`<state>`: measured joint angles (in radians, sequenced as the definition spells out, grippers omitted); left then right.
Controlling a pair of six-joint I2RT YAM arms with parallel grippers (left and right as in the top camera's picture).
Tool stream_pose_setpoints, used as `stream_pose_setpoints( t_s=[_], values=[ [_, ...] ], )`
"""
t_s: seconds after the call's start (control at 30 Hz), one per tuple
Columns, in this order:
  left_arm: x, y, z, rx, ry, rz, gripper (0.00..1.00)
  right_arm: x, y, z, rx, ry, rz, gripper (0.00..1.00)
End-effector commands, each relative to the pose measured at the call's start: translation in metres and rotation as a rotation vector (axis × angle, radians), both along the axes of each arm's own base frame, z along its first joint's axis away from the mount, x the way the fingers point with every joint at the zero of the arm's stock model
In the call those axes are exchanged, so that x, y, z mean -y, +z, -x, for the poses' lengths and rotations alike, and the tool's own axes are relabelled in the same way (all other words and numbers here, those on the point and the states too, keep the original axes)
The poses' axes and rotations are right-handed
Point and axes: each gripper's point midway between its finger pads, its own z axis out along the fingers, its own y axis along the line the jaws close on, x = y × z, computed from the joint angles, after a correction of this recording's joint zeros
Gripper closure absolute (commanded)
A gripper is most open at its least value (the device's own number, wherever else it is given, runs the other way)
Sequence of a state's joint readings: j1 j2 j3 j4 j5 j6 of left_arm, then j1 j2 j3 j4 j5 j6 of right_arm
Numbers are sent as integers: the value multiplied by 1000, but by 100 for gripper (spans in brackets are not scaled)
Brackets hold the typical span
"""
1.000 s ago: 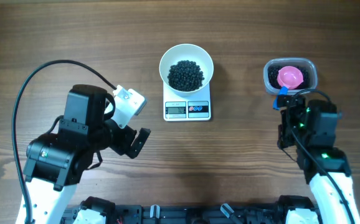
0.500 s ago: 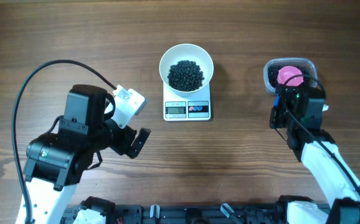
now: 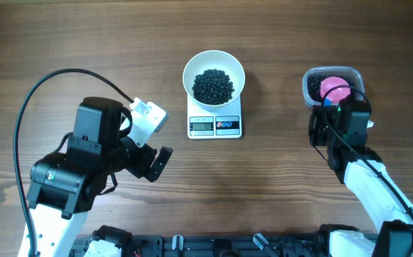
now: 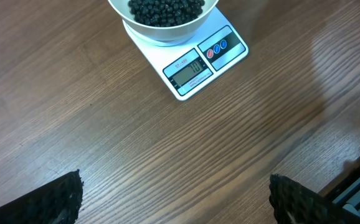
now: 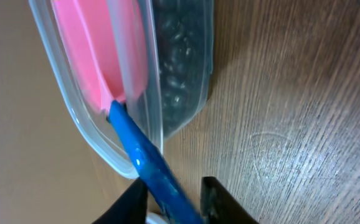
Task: Scoop item into bowl and weigh 150g on scale
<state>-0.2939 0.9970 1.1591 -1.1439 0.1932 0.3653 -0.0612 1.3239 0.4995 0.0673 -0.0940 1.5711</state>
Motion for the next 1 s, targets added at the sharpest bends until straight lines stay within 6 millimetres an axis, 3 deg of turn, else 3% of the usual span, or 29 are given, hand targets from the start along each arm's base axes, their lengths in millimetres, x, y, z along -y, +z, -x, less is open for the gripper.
stream_pose_setpoints(
  t_s=[0.0, 0.07, 0.37, 0.6, 0.97],
  values=[
    [2, 8, -2, 24, -21, 12, 0, 2, 4, 0, 13, -9, 14, 86],
    [2, 8, -2, 24, -21, 12, 0, 2, 17, -2, 50, -9, 17, 95],
    [2, 8, -2, 23, -20, 12, 0, 1, 37, 19, 46, 0, 26, 95],
    [2, 8, -2, 24, -21, 12, 0, -1, 67, 22, 65, 78, 101, 95],
    [2, 8, -2, 24, -21, 12, 0, -20, 107, 15, 118, 317, 206, 95]
  ],
)
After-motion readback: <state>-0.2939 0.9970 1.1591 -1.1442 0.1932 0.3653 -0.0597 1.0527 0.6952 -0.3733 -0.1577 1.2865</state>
